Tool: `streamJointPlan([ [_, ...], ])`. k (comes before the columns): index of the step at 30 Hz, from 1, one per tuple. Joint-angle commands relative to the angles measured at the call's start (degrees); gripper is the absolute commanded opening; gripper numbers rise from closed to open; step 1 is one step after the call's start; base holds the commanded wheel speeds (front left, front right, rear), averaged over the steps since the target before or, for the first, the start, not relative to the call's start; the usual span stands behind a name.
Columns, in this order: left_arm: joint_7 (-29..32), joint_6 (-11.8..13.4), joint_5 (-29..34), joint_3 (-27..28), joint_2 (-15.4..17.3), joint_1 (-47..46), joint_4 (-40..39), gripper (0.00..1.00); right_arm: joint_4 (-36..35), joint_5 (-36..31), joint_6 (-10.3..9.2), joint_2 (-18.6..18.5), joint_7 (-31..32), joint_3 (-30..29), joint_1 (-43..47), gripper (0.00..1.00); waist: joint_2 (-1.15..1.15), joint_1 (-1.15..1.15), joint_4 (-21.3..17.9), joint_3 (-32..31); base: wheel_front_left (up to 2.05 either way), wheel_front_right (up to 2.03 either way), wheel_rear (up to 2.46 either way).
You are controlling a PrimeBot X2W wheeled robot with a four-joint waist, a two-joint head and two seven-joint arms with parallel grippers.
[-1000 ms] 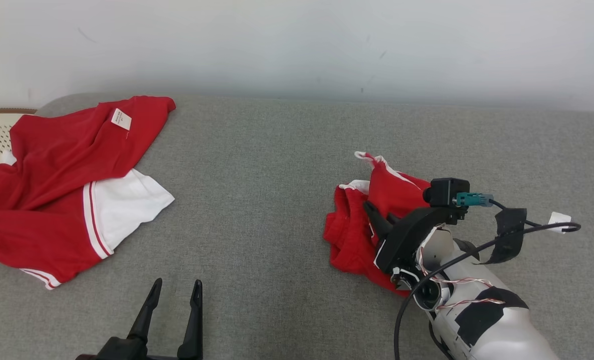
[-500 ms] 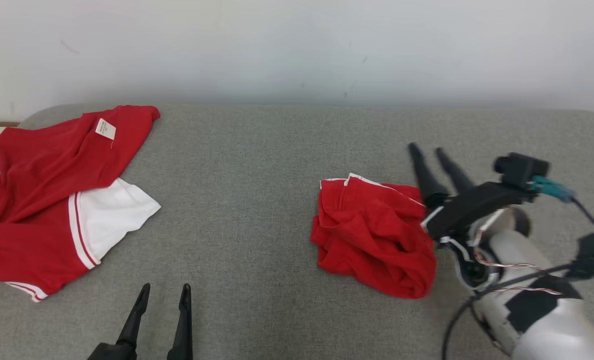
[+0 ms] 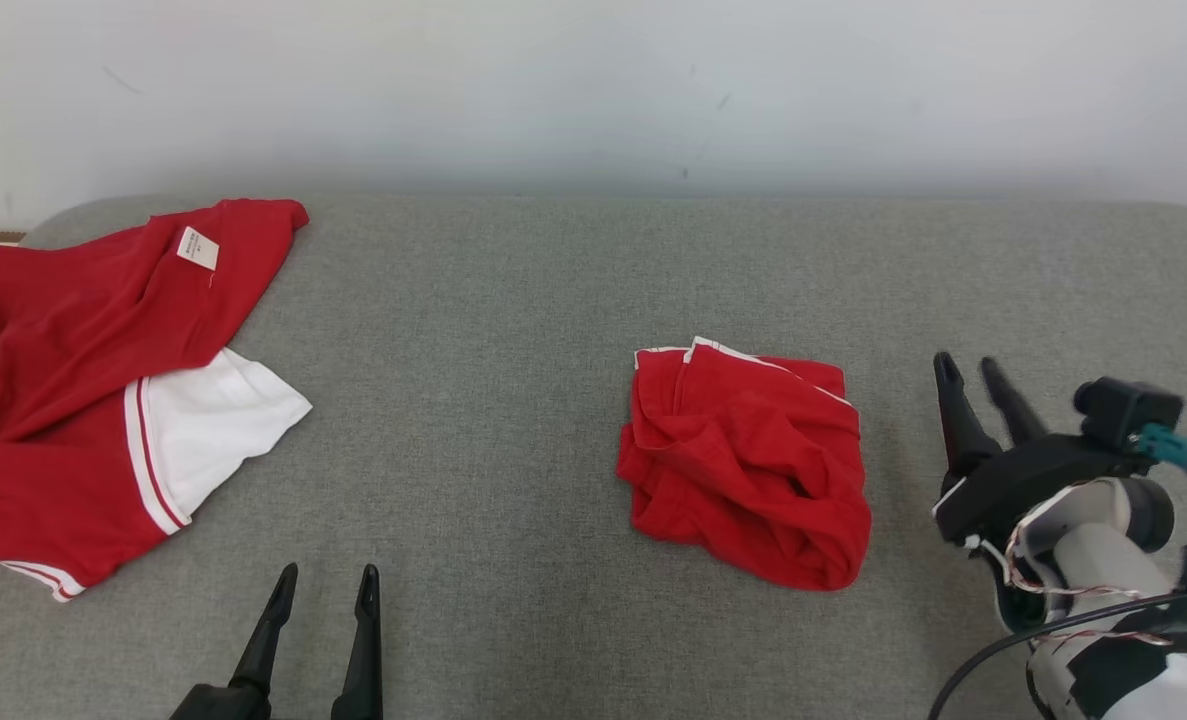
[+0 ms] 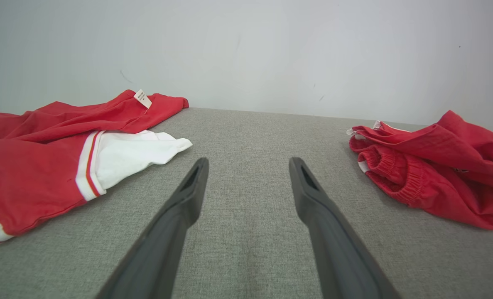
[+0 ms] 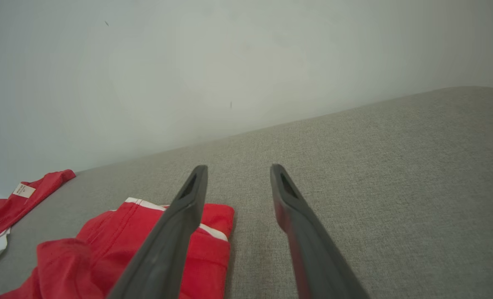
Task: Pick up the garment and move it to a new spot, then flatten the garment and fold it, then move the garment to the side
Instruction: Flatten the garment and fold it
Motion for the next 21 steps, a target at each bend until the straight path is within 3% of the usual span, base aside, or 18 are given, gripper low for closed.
streamJointPlan([
  [1, -0.2, 0.0, 0.8, 0.0, 0.0, 0.0, -0.1, 1.00, 0.8, -1.3, -0.04, 0.6, -0.3, 0.5, 0.5, 0.00, 0.00, 0.00, 0.1, 0.2, 0.00, 0.00, 0.00],
  [10, -0.2, -0.5, 0.9, -0.3, 0.0, -1.2, -0.2, 1.00, 11.6, -11.0, -0.04, 3.0, -1.6, 3.1, -3.4, 0.00, 0.00, 0.00, 2.2, 1.6, 0.00, 0.00, 0.00],
  [21, -0.2, -0.7, 1.0, -0.2, 0.0, -1.7, 0.4, 1.00, 12.8, -10.5, -0.04, 8.2, -2.1, 8.8, -1.9, 0.00, 0.00, 0.00, 4.7, 1.6, 0.00, 0.00, 0.00],
])
